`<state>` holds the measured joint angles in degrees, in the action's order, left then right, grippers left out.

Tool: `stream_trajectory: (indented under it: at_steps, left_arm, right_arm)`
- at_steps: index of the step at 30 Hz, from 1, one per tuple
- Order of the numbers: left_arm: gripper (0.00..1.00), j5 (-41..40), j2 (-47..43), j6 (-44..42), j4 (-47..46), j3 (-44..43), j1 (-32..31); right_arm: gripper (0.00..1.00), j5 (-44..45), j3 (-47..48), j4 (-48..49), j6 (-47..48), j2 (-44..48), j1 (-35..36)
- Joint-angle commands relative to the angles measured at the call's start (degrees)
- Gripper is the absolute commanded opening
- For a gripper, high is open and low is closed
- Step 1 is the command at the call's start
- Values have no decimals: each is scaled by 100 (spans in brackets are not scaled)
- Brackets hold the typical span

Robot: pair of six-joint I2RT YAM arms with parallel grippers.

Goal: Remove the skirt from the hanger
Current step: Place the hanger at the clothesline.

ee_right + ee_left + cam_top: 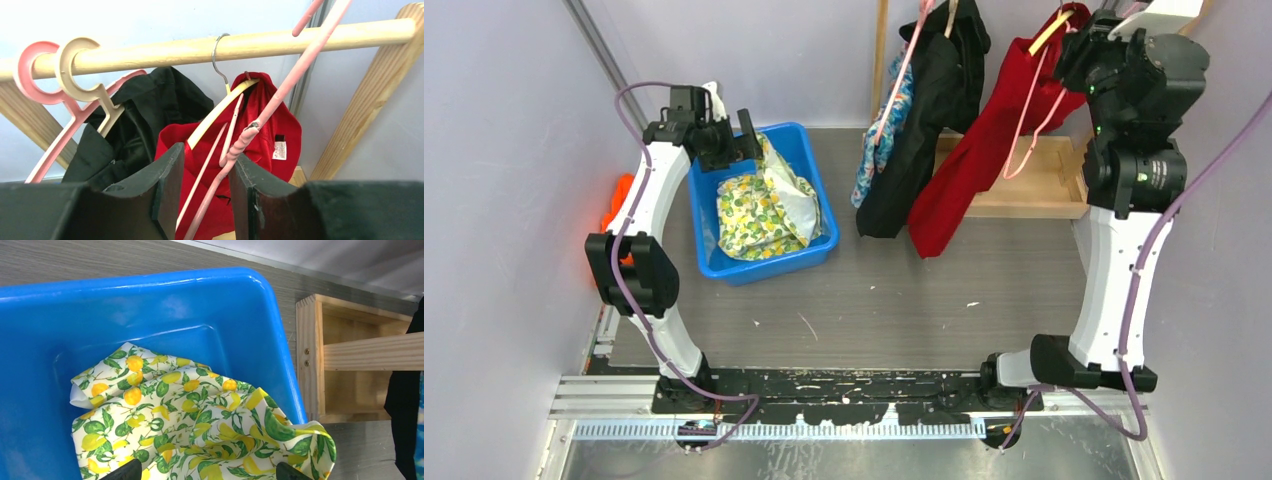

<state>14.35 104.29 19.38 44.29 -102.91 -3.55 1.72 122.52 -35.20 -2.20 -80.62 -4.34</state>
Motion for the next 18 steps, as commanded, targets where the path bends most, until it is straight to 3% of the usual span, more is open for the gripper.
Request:
stream_trajectory:
  at_steps: [1, 6, 13, 18]
  left_arm:
    - [99, 228, -42, 73, -360, -80, 15]
    - [99, 253, -93, 71, -363, -37, 2]
    - [99, 189, 15, 48, -364, -57, 4]
    - [99, 215, 226, 49, -360, -150, 4]
  right_arm:
    - [1, 36, 180, -120, 10, 171, 3]
    - [1, 465, 204, 90, 433, -106, -3]
    - [1, 1071, 933, 354, 969, -721, -4]
    - [1, 1459, 671, 710, 1207, -620, -6]
